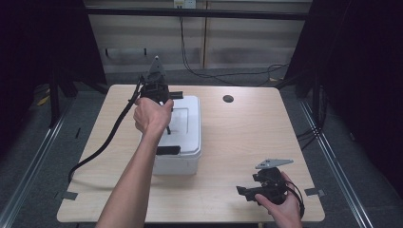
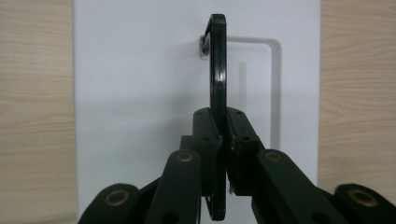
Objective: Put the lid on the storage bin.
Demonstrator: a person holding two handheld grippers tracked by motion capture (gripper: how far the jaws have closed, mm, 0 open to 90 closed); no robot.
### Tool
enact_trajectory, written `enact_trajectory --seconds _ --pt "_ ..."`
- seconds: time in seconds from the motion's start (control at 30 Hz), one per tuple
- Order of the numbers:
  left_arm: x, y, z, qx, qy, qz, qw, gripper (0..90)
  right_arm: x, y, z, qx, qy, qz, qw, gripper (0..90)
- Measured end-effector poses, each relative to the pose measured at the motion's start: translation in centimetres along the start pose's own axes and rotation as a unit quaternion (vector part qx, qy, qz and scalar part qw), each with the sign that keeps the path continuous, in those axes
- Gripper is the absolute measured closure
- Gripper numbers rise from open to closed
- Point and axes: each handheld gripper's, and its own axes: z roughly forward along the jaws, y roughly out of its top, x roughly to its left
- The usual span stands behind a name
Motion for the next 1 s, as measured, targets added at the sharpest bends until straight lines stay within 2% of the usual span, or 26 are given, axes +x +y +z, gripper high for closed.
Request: enact_trajectory --seconds 0.17,0.23,0.33,0.4,0.47,0.5,0.73,0.87,0.93,0.97,1.0 --pt "0.05 0.02 0.02 -0.004 -0.003 -0.005 1.0 83.9 -0.02 -0.01 0.01 0.001 0.001 0.0 1.0 20.1" --pt "-0.07 0.03 0.07 -0.004 -0.005 0.001 1.0 83.4 0.0 -0.02 -0.01 0.0 0.001 -0.001 1.0 20.1" --pt "-0.05 0.06 0.03 -0.01 0.002 -0.001 0.9999 84.0 -0.02 -0.02 -0.01 0.001 0.001 -0.001 1.0 20.1" --pt "0.1 0.14 -0.11 -0.014 -0.003 0.0 0.9999 84.8 -0.01 -0.01 0.01 0.001 0.0 0.0 1.0 20.1" --pt "0.22 0.16 -0.1 -0.011 -0.001 0.006 0.9999 84.8 -0.01 0.0 0.03 0.002 0.001 0.0 1.0 20.1" --pt "0.2 0.14 -0.09 -0.007 0.0 0.002 1.0 84.8 -0.01 0.0 0.03 0.002 0.001 0.0 1.0 20.1" --pt "0.04 0.05 -0.15 -0.008 0.003 0.013 0.9999 84.7 -0.01 -0.01 0.06 0.003 0.0 -0.002 1.0 20.1" --pt "0.16 0.19 -0.26 -0.011 -0.006 0.012 0.9999 84.8 0.0 -0.02 0.05 0.003 0.0 -0.001 1.0 20.0" --pt "0.26 0.17 -0.59 -0.028 -0.008 0.01 0.9995 84.8 -0.03 -0.01 0.08 0.004 0.001 -0.001 1.0 20.0" --pt "0.4 0.21 -0.56 -0.015 -0.007 0.013 0.9998 84.9 -0.03 0.01 0.09 0.004 0.001 -0.001 1.0 20.0" --pt "0.43 0.17 -0.53 -0.013 -0.005 0.012 0.9998 84.9 -0.01 0.0 0.11 0.004 0.001 -0.001 1.0 20.0"
